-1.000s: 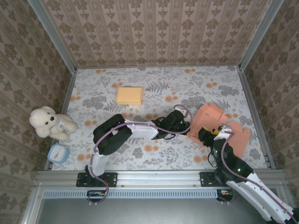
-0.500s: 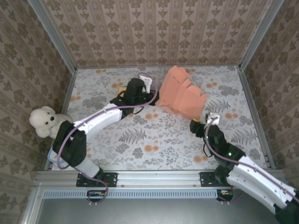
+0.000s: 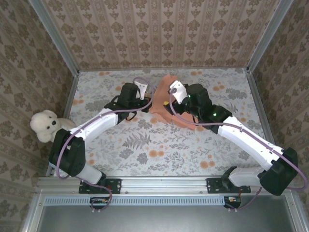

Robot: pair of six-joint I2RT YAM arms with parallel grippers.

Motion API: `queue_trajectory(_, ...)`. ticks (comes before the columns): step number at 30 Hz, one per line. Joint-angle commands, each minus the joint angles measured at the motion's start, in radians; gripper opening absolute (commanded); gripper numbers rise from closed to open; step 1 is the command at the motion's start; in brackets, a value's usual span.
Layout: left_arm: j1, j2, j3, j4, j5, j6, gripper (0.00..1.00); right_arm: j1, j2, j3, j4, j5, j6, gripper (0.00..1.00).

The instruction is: Fold the paper box

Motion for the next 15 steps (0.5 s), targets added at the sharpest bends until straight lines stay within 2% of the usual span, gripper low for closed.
queue_trajectory(1, 0.004, -0.080, -0.034, -0.014, 0.007, 0.078, 0.00, -0.008, 0.003, 0.046, -0.127, -0.199, -0.369, 0.83)
queue_trajectory(8, -0.005, -0.161, -0.098, -0.008, -0.036, 0.169, 0.00, -0.012, 0.066, 0.142, -0.261, -0.326, -0.740, 0.84)
queue_trajectory(15, -0.052, -0.169, -0.122, 0.040, -0.093, 0.254, 0.00, -0.012, 0.151, 0.293, -0.396, -0.268, -0.885, 0.83)
